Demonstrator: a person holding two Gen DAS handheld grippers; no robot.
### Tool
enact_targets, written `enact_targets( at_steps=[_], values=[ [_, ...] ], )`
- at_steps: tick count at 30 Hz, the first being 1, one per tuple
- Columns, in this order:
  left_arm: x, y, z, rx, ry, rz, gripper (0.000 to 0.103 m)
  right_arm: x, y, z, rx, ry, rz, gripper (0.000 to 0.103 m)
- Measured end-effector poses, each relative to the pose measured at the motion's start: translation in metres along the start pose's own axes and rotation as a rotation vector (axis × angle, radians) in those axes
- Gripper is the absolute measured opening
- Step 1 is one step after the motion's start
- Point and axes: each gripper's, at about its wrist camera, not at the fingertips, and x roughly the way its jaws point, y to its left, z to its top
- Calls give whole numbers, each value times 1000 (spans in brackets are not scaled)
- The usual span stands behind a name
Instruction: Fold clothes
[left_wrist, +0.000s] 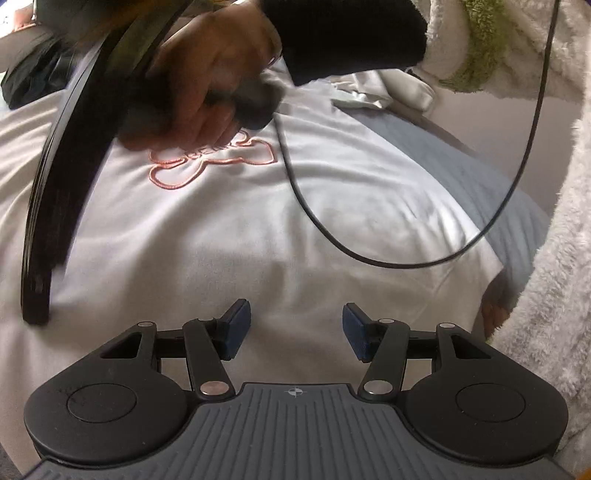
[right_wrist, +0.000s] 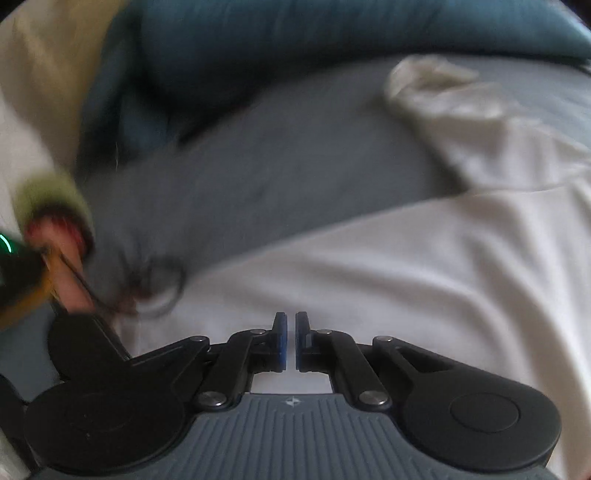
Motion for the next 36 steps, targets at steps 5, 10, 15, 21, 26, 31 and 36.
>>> enact_targets(
  at_steps=[5,10,15,21,26,31,36],
  values=[
    [3,-5,0,5,-8,-12,55,13,-20,24,140,-178,-271,0],
    [-20,6,3,-77,-52,32,55,-25,-34,16,214,-219,-577,8],
    [-70,44,-1,-256,-122,99,55,-106,-40,-38,380,-345,-658,18],
    [-127,91,-21,-401,-87,232,55,-215,-2,-101,507,-568,-534,19],
    [-144,120,-44,-622,19,183,55,-230,35,-125,540,-600,-318,41],
    [-132,111,-64,-673,68,140,53,-189,65,-135,581,-505,-196,41],
    [-126,98,-78,-666,152,127,43,-144,97,-133,579,-432,-81,41]
  ],
)
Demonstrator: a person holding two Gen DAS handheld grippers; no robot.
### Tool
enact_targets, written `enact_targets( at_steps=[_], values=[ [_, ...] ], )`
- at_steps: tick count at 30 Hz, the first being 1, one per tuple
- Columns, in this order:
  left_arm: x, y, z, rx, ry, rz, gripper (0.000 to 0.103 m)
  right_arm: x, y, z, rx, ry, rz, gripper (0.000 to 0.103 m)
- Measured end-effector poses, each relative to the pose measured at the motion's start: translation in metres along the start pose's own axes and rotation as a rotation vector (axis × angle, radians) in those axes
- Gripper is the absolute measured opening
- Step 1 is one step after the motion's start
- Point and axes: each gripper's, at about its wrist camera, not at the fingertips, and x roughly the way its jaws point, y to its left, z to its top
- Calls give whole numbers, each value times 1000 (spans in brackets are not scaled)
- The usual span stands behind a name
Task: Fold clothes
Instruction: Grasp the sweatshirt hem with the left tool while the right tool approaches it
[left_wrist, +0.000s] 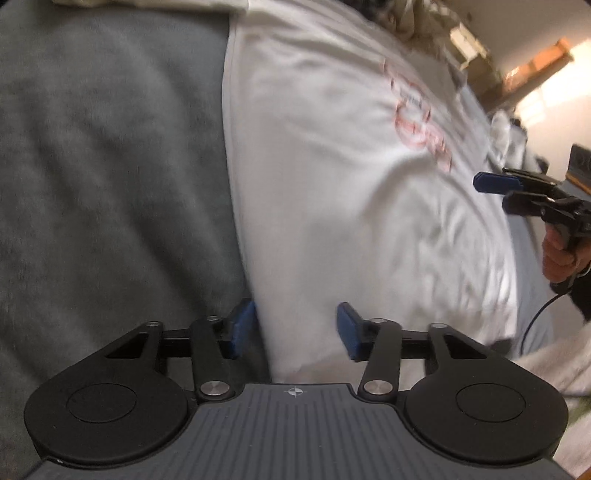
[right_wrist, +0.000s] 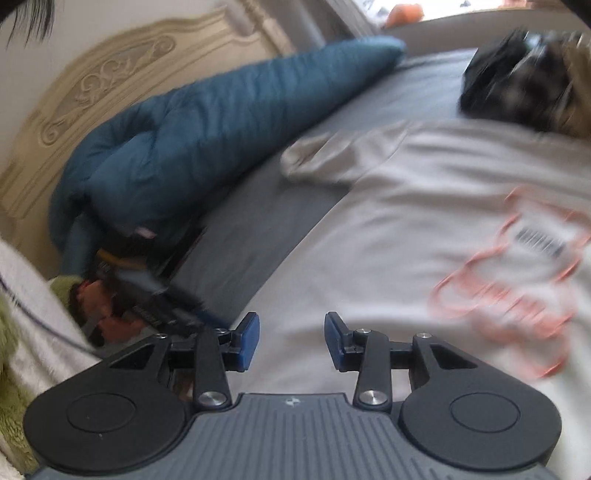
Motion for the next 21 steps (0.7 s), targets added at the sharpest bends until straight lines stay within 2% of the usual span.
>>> enact_targets(
  at_steps=[3,6,11,21],
  values=[
    [4,4,-9,-46,55,-5,40,25,18,-16,-29,51,29,41],
    [7,10,-14,-133,69,-25,37,55,41,-31,-90,99,40,41],
    [2,22,-21,-272,71,-46,8,91,79,-57,-207,137,68,41],
    [-14,29,-18,-501,40,-176,6,99,99,-72,-267,108,9,43]
  ],
)
